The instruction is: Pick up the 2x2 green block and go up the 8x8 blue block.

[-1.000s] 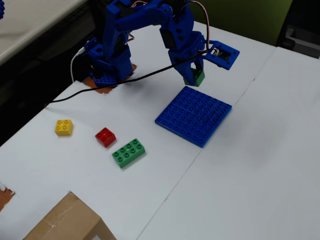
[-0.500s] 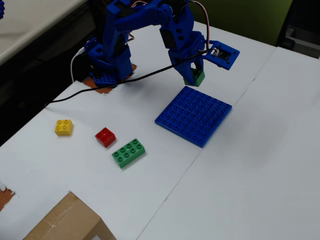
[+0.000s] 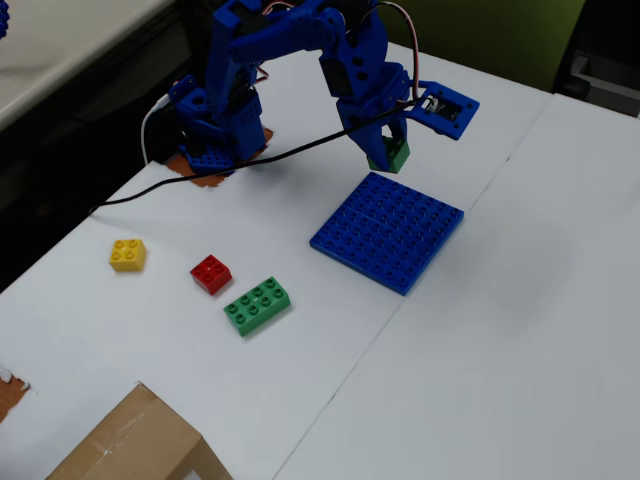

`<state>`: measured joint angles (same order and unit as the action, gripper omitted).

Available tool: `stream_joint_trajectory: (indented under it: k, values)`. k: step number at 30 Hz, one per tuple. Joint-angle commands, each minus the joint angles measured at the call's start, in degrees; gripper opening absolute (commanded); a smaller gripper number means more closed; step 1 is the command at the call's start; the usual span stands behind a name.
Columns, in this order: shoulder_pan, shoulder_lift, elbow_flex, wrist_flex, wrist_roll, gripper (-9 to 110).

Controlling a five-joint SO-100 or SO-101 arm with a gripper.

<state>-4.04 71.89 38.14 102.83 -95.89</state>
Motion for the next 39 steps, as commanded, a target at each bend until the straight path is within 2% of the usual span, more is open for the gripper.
stream_joint_trajectory:
  k: [1, 39]
  values:
    - [-1.0, 1.3, -2.0, 2.0, -0.1, 0]
    - [-0.8, 1.3, -1.9, 2.0, 1.4, 0]
